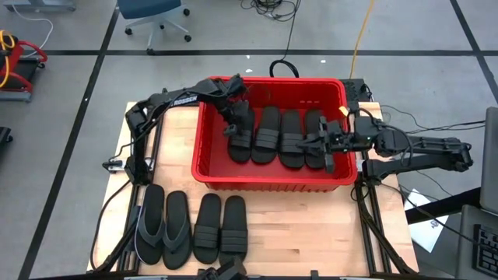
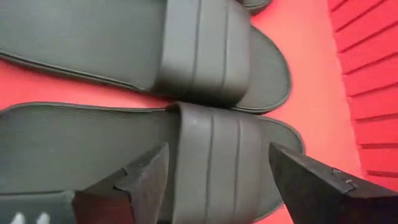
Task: Pick and place slides into bin
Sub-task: Put the right black slide into the red bin, then put the right black slide on top of the other black slide into the red bin
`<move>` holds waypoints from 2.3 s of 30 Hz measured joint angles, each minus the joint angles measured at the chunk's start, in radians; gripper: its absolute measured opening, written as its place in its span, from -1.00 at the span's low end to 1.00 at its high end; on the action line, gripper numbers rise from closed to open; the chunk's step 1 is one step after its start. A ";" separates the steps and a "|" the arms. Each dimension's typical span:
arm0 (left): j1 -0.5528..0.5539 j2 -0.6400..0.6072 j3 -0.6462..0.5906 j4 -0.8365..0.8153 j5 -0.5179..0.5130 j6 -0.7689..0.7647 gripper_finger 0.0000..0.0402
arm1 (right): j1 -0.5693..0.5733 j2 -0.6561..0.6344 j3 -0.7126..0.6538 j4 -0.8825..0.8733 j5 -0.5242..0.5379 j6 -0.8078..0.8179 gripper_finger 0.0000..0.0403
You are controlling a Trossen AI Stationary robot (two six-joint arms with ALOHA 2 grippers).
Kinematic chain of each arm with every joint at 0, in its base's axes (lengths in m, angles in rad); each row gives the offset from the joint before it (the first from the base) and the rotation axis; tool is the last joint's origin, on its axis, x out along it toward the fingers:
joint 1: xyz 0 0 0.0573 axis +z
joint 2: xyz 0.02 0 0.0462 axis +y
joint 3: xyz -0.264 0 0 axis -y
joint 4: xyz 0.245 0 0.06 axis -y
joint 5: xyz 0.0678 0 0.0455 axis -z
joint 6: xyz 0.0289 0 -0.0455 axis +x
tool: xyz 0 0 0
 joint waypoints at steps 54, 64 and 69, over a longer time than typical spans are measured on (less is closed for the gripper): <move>-0.931 -0.547 -0.095 -0.210 -0.193 -0.664 -0.99 | 0.023 -0.009 -0.038 0.157 0.052 -0.036 -1.00; -0.955 -0.545 -0.470 0.414 -0.089 -0.788 -0.99 | 0.024 -0.009 -0.038 0.203 0.048 -0.005 -1.00; -0.923 -0.546 -0.560 0.645 -0.138 -0.906 -1.00 | 0.023 -0.009 -0.038 0.200 -0.046 0.021 -1.00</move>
